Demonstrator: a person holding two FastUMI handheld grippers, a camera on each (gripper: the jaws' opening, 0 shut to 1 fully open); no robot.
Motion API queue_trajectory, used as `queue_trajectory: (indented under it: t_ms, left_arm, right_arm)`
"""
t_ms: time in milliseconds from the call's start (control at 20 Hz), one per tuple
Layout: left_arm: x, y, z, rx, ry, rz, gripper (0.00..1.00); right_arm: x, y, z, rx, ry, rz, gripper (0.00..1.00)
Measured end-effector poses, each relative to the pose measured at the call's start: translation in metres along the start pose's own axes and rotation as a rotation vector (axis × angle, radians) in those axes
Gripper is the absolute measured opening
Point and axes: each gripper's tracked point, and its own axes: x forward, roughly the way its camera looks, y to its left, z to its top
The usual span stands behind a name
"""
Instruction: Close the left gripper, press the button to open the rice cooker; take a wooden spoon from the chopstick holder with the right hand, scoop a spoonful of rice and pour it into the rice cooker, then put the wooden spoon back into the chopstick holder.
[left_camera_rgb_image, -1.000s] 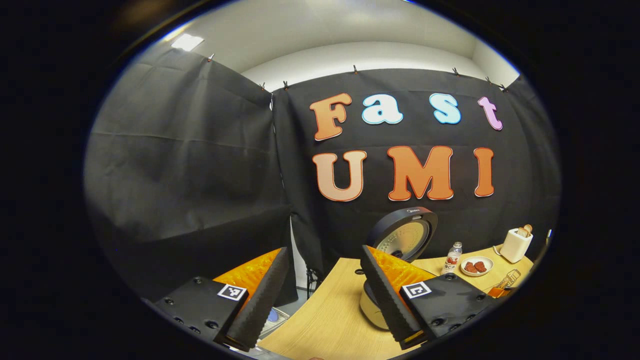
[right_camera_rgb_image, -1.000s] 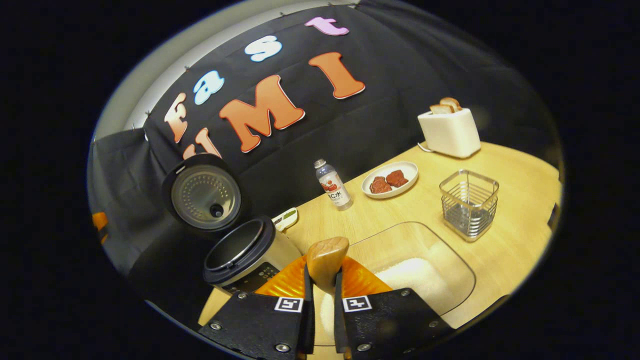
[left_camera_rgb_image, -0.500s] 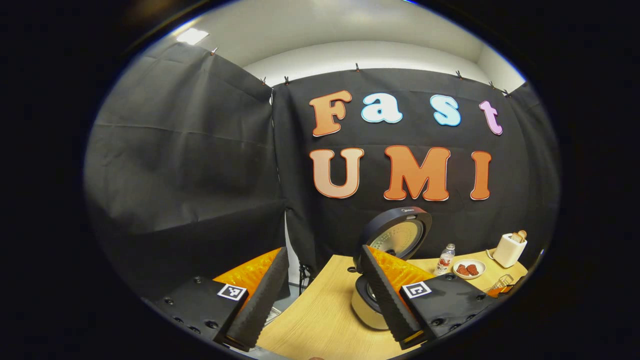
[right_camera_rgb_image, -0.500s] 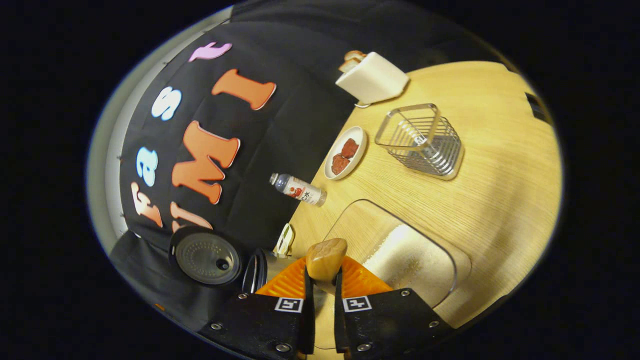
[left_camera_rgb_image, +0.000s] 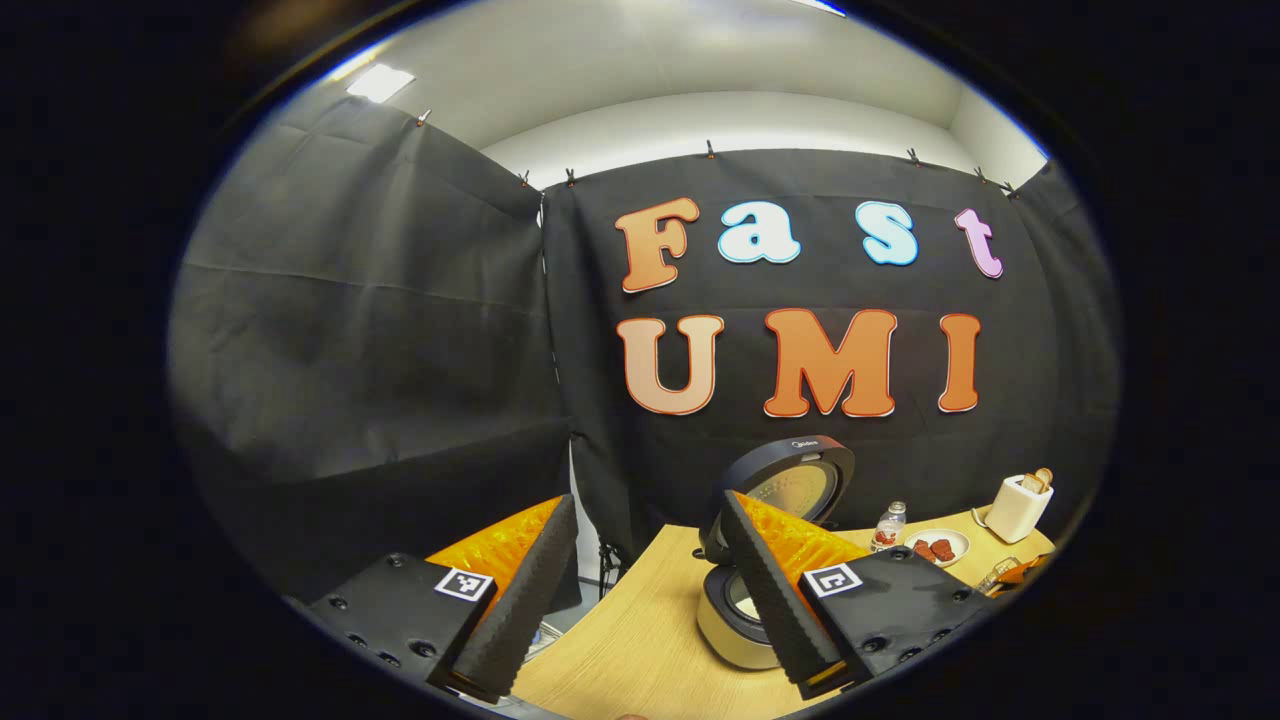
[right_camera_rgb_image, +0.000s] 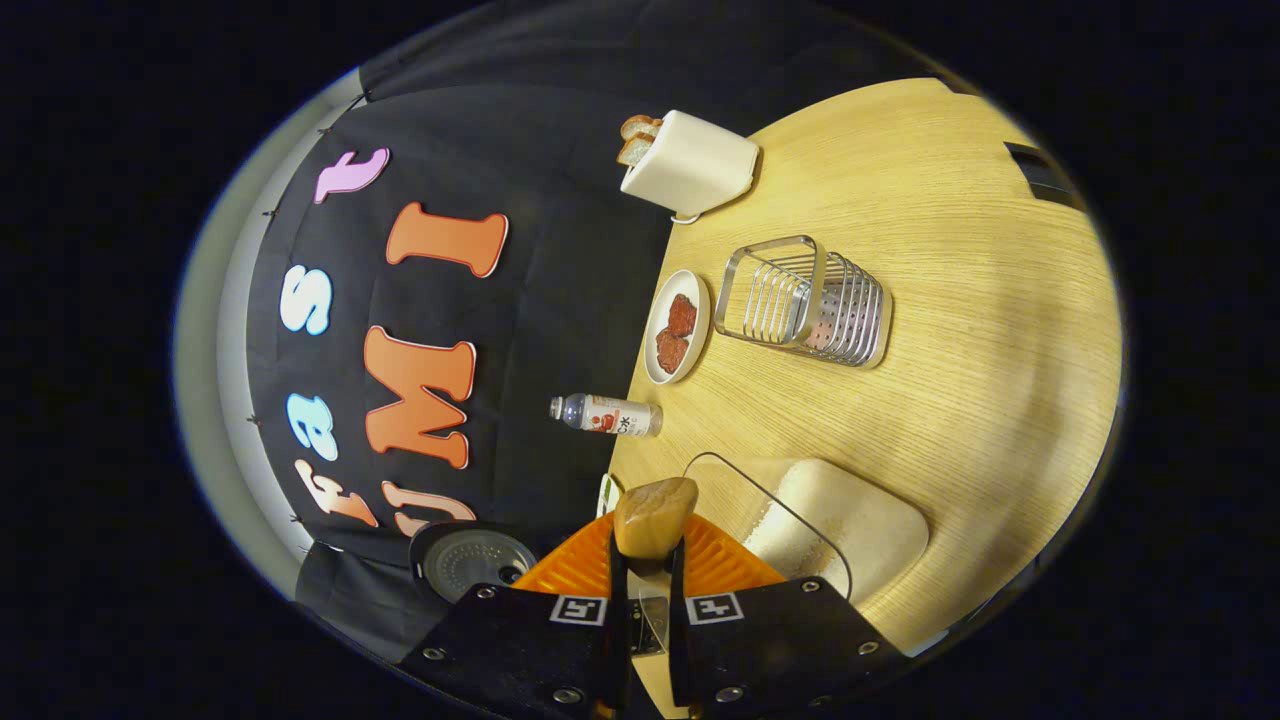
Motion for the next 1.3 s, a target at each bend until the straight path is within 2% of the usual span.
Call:
queue_trajectory:
  t_ms: [250,350,400,550,600,900,1250,1300]
  left_arm:
    - [-0.006,-0.003,-0.005,-0.008,0.011,0.014,1.0]
    - [-0.008,-0.002,-0.009,-0.017,0.018,0.018,0.95]
    - [-0.007,0.0,-0.011,-0.018,0.017,0.02,0.98]
    - [-0.005,0.006,-0.018,-0.024,0.025,0.028,0.94]
    - [-0.004,0.007,-0.019,-0.028,0.029,0.03,1.0]
    - [-0.001,0.013,-0.01,-0.004,0.004,0.037,0.98]
    - [0.0,-0.001,-0.017,0.008,0.017,-0.022,0.96]
    - [-0.002,-0.004,-0.019,0.008,0.018,-0.03,0.96]
  right_arm:
    - [-0.005,0.013,0.01,0.039,0.015,-0.007,0.14]
    - [-0.005,0.021,0.013,0.047,0.017,-0.005,0.14]
    - [-0.005,0.027,0.016,0.058,0.014,-0.002,0.14]
    - [-0.008,0.047,0.022,0.092,0.011,0.02,0.15]
    - [-0.008,0.052,0.024,0.097,0.013,0.021,0.15]
    - [-0.004,0.108,0.032,0.113,0.021,0.071,0.15]
    - [0.019,0.168,0.01,0.103,0.068,0.122,0.14]
    - [0.023,0.174,0.004,0.098,0.08,0.128,0.19]
